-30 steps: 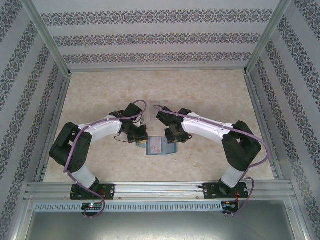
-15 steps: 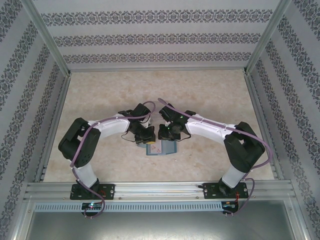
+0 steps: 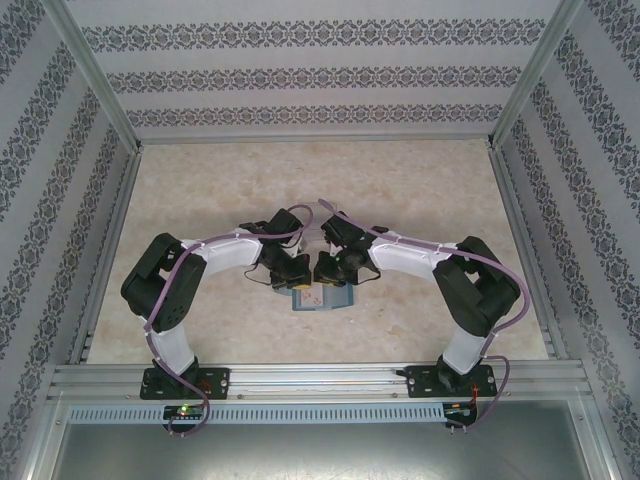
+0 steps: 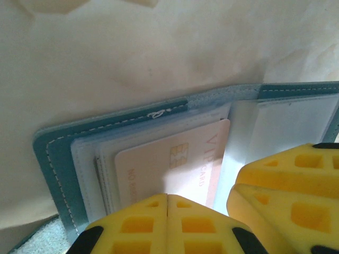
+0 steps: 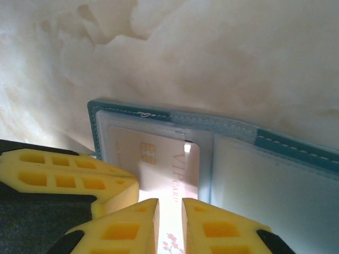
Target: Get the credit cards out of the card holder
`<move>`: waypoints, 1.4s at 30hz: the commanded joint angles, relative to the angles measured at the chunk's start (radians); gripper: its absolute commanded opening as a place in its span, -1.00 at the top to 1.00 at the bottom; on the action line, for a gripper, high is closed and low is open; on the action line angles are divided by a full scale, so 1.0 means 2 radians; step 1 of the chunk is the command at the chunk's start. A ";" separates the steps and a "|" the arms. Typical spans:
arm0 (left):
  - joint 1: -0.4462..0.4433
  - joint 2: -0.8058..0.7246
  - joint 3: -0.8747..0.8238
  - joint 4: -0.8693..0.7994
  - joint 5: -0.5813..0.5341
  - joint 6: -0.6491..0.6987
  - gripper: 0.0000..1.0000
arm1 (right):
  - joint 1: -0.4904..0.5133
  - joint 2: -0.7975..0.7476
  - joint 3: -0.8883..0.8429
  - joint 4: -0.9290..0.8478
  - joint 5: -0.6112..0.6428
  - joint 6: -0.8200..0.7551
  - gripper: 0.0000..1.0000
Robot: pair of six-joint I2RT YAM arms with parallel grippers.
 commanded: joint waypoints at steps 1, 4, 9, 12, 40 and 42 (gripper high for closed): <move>-0.004 0.004 -0.005 -0.003 -0.007 0.004 1.00 | -0.004 0.013 -0.005 0.015 -0.016 0.007 0.62; -0.004 0.004 -0.006 -0.002 -0.007 0.003 1.00 | -0.005 0.017 -0.003 0.015 -0.017 0.006 0.62; -0.004 0.003 -0.008 -0.001 -0.007 0.003 1.00 | -0.005 0.021 -0.002 0.009 -0.012 0.002 0.62; -0.004 0.002 -0.009 0.001 -0.008 0.002 1.00 | -0.005 0.021 -0.004 0.009 -0.009 0.002 0.60; -0.004 -0.001 -0.016 -0.006 -0.014 0.004 1.00 | -0.009 0.002 0.008 -0.055 0.044 -0.029 0.44; -0.004 0.002 -0.015 -0.011 -0.020 0.006 1.00 | -0.011 -0.001 0.007 -0.051 0.036 -0.027 0.44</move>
